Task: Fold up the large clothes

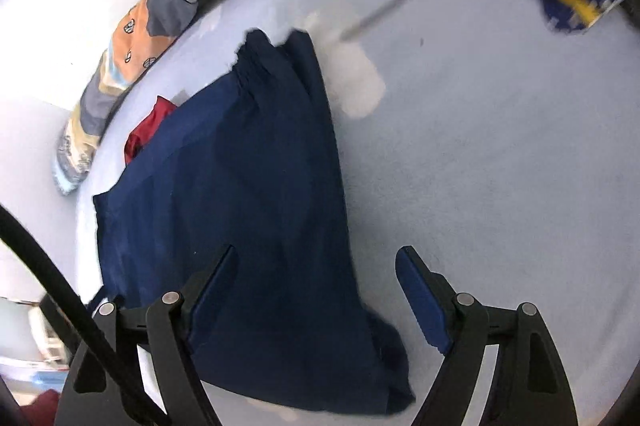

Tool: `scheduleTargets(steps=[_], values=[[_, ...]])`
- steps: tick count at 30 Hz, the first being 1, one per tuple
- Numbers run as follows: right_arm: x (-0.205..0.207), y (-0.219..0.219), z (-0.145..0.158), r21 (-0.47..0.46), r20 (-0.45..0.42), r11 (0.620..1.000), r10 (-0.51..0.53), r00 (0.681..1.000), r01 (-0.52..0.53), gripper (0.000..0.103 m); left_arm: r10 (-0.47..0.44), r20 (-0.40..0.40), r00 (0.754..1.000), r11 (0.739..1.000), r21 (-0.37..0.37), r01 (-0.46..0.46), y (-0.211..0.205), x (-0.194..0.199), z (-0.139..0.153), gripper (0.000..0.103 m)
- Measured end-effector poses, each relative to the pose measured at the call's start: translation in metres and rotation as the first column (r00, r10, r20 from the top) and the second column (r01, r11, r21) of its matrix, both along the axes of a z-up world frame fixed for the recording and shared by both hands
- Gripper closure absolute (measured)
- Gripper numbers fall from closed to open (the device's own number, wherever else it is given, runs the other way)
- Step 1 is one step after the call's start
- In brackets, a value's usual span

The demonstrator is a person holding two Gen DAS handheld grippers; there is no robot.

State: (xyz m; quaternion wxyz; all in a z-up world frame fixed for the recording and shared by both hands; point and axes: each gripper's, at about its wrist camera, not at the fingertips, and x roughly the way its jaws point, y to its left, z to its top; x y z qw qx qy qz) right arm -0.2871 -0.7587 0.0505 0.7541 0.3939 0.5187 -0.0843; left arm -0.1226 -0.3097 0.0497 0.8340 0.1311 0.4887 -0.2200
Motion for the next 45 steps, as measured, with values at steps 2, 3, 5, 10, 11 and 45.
scheduleTargets(steps=[2,3,5,10,11,45], values=[[0.006,-0.005,-0.017,0.055,0.005,0.998,0.021,1.0,-0.021,0.017,0.006,-0.007,1.0,1.0,0.006,-0.006,-0.004,0.005,-0.004,0.0],[0.009,-0.008,-0.027,0.094,0.006,0.995,0.033,0.999,-0.034,0.017,0.013,-0.01,1.0,1.0,0.011,-0.013,-0.002,0.004,-0.005,0.0],[0.014,-0.012,-0.033,0.135,0.044,0.99,0.044,0.998,-0.05,0.017,0.025,-0.019,1.0,1.0,0.017,-0.025,0.001,0.003,-0.007,0.0],[0.057,0.001,-0.044,0.33,0.134,0.933,0.104,0.985,-0.144,0.032,0.05,-0.027,0.998,0.998,0.037,-0.049,0.0,0.003,-0.012,0.0],[0.068,0.01,-0.044,0.296,0.112,0.938,0.155,0.982,-0.181,0.032,0.05,-0.024,0.998,0.998,0.042,-0.049,-0.002,0.003,-0.012,0.0],[0.074,0.092,0.109,0.324,0.261,0.94,0.023,0.965,-0.11,0.095,-0.034,0.118,0.992,0.999,0.008,0.033,-0.026,-0.019,-0.026,0.004]])
